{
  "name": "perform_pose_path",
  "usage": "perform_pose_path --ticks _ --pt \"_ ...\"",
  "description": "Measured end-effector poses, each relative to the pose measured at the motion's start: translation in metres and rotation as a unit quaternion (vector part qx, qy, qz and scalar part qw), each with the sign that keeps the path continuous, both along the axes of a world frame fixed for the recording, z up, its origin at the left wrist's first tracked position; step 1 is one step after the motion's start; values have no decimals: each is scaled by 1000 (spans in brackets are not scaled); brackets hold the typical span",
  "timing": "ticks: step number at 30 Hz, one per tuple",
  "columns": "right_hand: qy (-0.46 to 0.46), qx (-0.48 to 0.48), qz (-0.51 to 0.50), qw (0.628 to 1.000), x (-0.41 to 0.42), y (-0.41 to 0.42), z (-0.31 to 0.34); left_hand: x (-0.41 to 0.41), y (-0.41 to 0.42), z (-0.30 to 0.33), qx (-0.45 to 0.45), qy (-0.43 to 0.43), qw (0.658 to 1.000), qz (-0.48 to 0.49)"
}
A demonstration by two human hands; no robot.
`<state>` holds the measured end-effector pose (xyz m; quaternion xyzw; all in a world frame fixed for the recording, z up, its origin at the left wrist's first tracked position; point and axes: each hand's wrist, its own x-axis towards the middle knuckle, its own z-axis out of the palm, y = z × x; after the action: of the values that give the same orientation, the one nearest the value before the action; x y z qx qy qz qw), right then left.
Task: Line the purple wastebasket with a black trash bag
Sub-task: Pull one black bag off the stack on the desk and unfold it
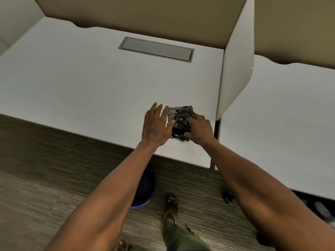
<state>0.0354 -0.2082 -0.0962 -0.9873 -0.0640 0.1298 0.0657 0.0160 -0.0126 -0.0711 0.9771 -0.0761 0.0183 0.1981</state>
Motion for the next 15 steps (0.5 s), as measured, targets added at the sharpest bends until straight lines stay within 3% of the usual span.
perform_pose_path --ticks 6,10,15 --pt "-19 34 -24 999 7 4 -16 4 -2 -12 -2 7 1000 -1" --pt "-87 91 -60 990 9 4 -16 8 -2 -17 -20 9 1000 10" --pt "-182 235 -141 944 14 1 5 13 -3 -17 -120 76 988 58"
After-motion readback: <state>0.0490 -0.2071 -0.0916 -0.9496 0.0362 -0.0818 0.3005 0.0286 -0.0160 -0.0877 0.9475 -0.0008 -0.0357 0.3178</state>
